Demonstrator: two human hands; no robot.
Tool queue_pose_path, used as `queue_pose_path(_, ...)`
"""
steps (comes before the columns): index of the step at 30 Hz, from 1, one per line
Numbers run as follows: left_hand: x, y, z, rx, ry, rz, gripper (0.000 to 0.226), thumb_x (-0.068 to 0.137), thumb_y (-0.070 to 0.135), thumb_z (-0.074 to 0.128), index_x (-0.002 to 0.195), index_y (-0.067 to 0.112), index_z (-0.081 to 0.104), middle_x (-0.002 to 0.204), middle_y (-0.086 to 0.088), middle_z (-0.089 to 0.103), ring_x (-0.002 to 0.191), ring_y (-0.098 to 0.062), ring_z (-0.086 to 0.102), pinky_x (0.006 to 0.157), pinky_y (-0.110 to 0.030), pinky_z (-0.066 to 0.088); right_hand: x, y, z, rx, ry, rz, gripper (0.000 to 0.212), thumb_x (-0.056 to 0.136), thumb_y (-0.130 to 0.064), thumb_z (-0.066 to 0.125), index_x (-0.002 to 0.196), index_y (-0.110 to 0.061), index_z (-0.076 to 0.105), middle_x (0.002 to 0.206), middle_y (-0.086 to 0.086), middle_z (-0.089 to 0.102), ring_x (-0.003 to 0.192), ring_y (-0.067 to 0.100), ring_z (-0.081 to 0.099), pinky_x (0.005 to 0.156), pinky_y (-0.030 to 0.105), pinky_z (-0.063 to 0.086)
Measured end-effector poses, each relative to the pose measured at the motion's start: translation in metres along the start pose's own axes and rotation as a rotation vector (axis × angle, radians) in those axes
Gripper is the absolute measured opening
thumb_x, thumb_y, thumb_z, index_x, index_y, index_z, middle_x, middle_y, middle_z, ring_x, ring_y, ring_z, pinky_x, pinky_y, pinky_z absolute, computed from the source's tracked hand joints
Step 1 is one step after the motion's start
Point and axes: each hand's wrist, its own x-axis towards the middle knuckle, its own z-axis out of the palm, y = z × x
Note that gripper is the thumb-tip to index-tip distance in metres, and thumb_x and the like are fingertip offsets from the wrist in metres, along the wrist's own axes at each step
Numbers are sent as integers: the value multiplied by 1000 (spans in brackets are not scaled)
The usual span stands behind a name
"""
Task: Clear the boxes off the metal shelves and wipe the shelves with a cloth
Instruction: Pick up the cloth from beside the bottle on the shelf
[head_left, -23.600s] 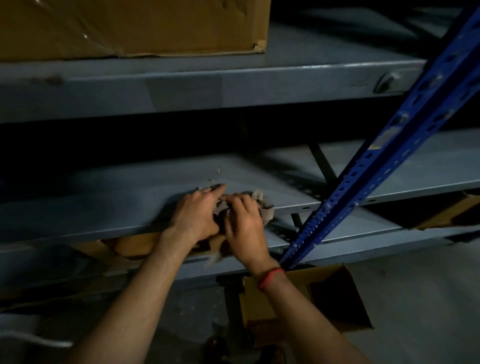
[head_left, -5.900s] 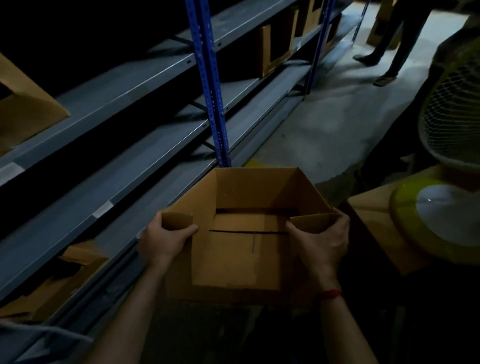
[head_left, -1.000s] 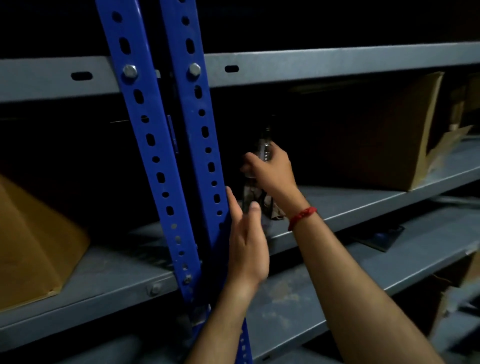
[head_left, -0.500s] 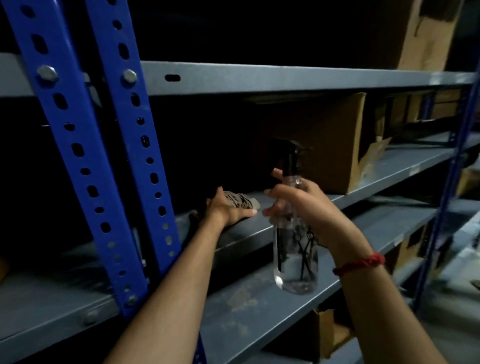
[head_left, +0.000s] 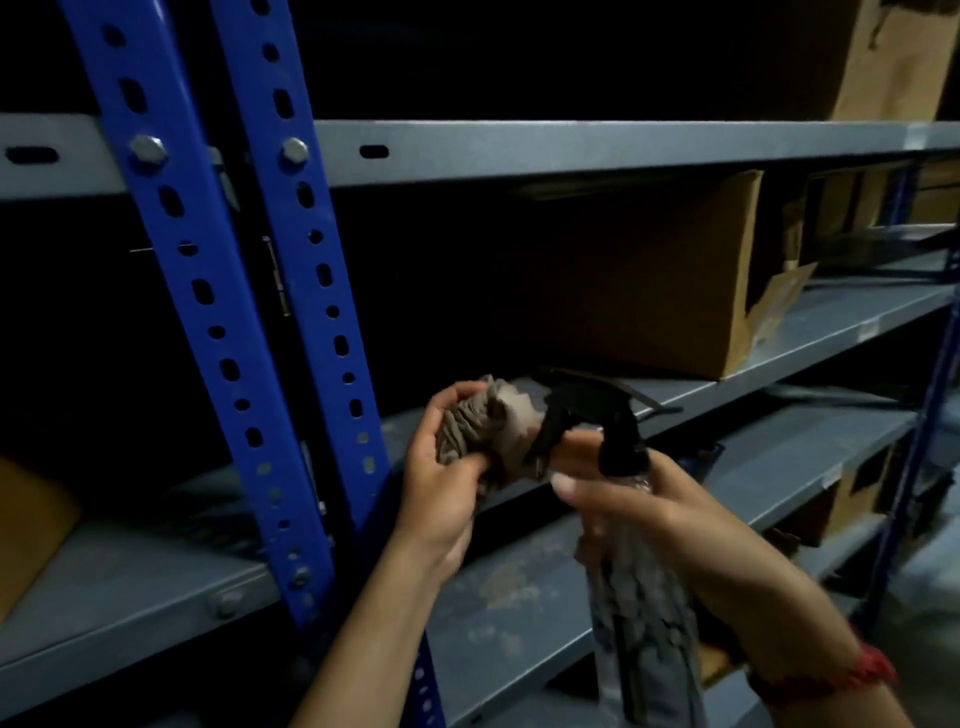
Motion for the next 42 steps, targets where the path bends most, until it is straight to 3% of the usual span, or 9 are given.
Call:
queue_pose_path(7,-16,17,-14,-390,-204,-165,68,66,15,74,130,25,54,128,-8,67,112,-25,68,81,-37,58,-28,-1,17,79,-28,80,30,67,-33,84,84,-55,73,93,-25,72,69,2,68,58,16,54)
queue_pose_path(12,-9,5,-3,-54,79,48,67,78,-10,74,134,17,50,126,-12,67,115,-23,67,89,-33,57,-36,14,20,222,82,219,47,68,-28,87,92,6,65,64,14,40,52,27,49,49,31,45)
queue_pose_path(14,-10,1,-2,-28,90,80,62,81,-18,65,131,17,52,127,-12,66,115,-21,67,93,-34,57,-37,18,23,217,133,212,21,71,-17,85,70,-3,70,63,15,38,53,30,46,48,32,44)
queue_pose_path(17,-10,-6,-5,-46,53,104,56,79,-20,63,112,25,63,120,-10,67,116,-29,65,96,-44,55,-39,19,24,210,179,194,31,74,-9,79,48,-17,65,66,29,40,52,30,47,47,34,44)
queue_pose_path(21,-7,-13,-6,-119,43,75,44,65,-6,59,91,29,67,106,-6,69,106,-28,67,90,-45,56,-40,22,19,217,183,222,5,77,-7,72,74,-4,70,70,29,41,51,28,44,51,37,39)
queue_pose_path(24,-1,-15,-5,-149,76,93,38,65,-1,54,91,25,66,100,-7,66,96,-24,66,77,-35,57,-36,25,18,125,175,197,23,73,-16,72,90,-1,73,62,15,42,51,29,44,52,40,37)
queue_pose_path(30,4,-16,1,-355,50,72,22,81,18,48,99,17,62,102,-7,69,95,-24,66,82,-39,52,-32,28,15,79,254,198,12,74,-16,68,68,-5,69,59,14,41,51,29,44,54,40,37)
queue_pose_path(34,5,-17,5,-325,60,65,20,98,16,38,100,16,59,97,-6,70,90,-21,68,78,-35,56,-35,24,12,40,198,190,25,69,-22,67,89,-10,78,57,9,41,51,26,47,53,39,40)
queue_pose_path(42,7,-19,4,-266,130,40,22,92,18,45,96,20,67,109,-12,69,104,-29,65,86,-42,53,-34,28,16,11,244,226,24,67,-26,71,75,-4,66,55,11,45,49,24,50,50,38,40)
